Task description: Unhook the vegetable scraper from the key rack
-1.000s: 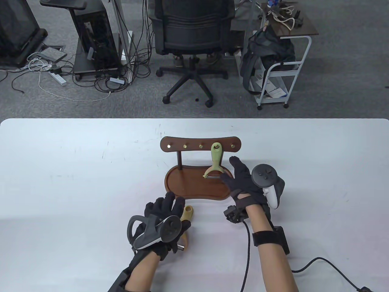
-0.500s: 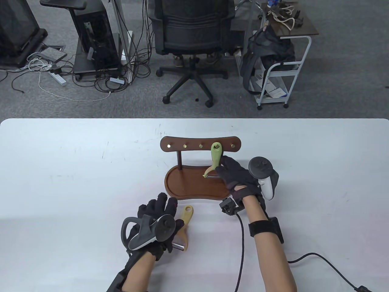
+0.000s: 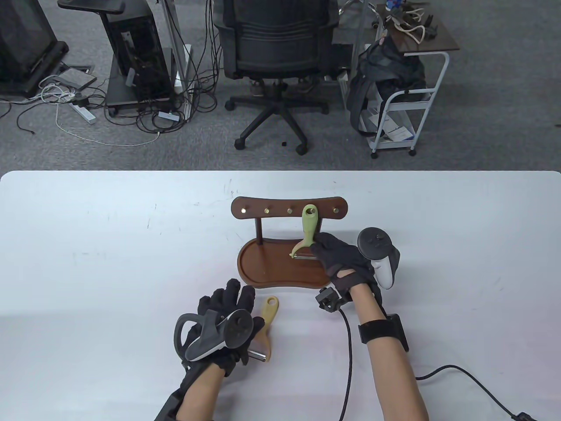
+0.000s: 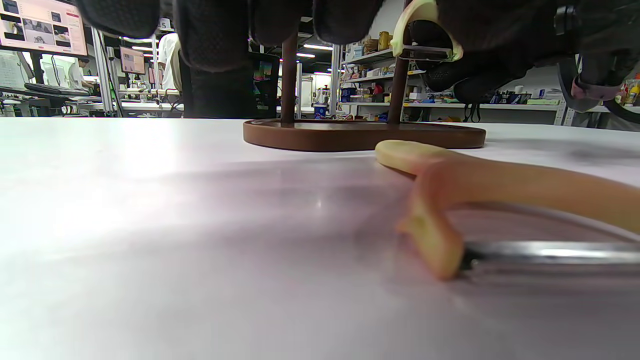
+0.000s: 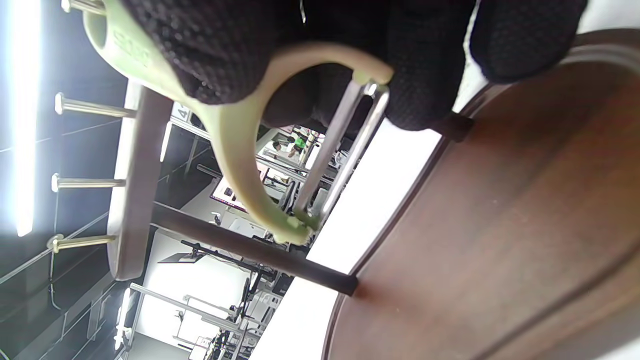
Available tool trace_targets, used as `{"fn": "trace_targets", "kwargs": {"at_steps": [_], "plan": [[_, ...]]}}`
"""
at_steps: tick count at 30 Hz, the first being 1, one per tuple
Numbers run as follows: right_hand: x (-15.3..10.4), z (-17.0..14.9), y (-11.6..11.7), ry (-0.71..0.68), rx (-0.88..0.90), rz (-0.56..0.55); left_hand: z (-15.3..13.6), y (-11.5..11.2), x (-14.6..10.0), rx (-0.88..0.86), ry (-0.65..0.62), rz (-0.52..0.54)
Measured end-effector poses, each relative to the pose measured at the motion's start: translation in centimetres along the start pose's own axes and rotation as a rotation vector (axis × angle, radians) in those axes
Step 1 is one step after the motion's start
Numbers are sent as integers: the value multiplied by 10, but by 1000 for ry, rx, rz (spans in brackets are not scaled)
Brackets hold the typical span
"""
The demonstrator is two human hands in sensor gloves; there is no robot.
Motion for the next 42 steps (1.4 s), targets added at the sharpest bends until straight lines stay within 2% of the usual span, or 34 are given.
{"fn": "trace_targets", "kwargs": {"at_steps": [9, 20, 29, 42], "plan": [[-12, 8, -6, -44, 21, -55, 0, 1, -1, -4, 1, 7], [-38, 14, -12, -79, -35, -17, 0, 2, -3, -12, 2, 18], [-67, 11, -15, -45, -96, -5, 5, 5, -8, -25, -17, 31], [-98, 1, 6, 32, -262, 55, 15, 7, -10, -58, -62, 38]]}}
Point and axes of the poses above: the tracker on the back of each hand, its own z axis roughly to the thumb side, its own x axis roughly from the wrist to the fingertips, y = z × x, the point moved 3 cm from there along x, roughly from the wrist to the fingertips, and after that the axes turned 3 degrees about x, right-handed, at the moved point
